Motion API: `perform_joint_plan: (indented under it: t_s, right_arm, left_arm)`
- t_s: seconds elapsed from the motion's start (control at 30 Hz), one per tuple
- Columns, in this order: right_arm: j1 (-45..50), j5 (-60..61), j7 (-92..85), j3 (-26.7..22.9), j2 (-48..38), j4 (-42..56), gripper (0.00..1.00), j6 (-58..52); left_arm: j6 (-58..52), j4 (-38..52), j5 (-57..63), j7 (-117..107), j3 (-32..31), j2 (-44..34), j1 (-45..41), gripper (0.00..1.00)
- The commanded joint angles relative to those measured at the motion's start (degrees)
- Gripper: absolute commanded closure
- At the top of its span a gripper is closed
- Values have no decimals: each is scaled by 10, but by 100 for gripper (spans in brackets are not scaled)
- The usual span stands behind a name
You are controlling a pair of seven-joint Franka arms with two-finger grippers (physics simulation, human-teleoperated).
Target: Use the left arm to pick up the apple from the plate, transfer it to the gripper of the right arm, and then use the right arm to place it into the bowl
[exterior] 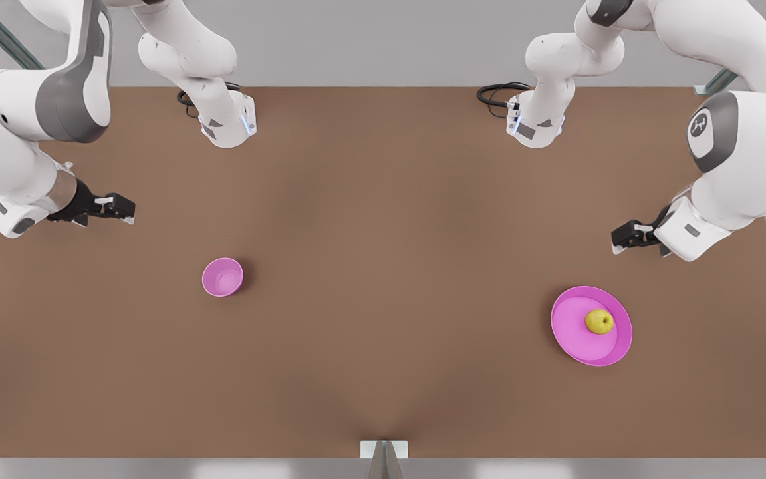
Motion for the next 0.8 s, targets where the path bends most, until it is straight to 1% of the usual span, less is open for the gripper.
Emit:
perform_joint_plan:
  t_s: [0.0, 0.03, 0.07, 0.1, 0.17, 0.23, 0.27, 0.3, 0.37, 0.53, 0.77]
  right_arm:
    - [3, -1, -19, 1, 0, 1, 0, 19]
    - [4, -1, -17, 1, 1, 4, 0, 19]
    - [5, -1, -16, 1, 2, 5, 0, 19]
    - [5, -1, -16, 1, 2, 5, 0, 18]
    - [4, -1, -16, 1, 3, 6, 0, 18]
    - [4, 0, -16, 1, 3, 6, 0, 18]
    - [4, 0, -15, 1, 3, 6, 0, 18]
    - [3, 0, -16, 1, 3, 6, 0, 18]
    - [3, 0, -17, 1, 3, 6, 0, 18]
    - [2, 0, -21, 0, 5, 6, 0, 17]
    - [1, 1, -22, -1, 5, 6, 0, 16]
  left_arm:
    - [15, 0, 2, 30, 0, 0, 0, 0]
    - [55, -29, 2, 27, 2, 1, 1, 0]
    - [143, -110, 0, 26, 39, 1, 1, 0]
    - [223, -162, -3, 26, 62, 8, 1, 0]
    - [330, -213, -6, 27, 85, 44, 5, 0]
    - [350, -231, -46, 31, 95, 64, 19, 0]
    - [372, -244, -46, 31, 95, 70, 19, 0]
    - [423, -272, -47, 37, 95, 76, 21, 0]
    - [456, -276, -71, 39, 95, 99, 22, 0]
    - [508, -276, -76, 77, 95, 155, 31, 0]
    - [518, -276, -76, 78, 94, 193, 27, 0]
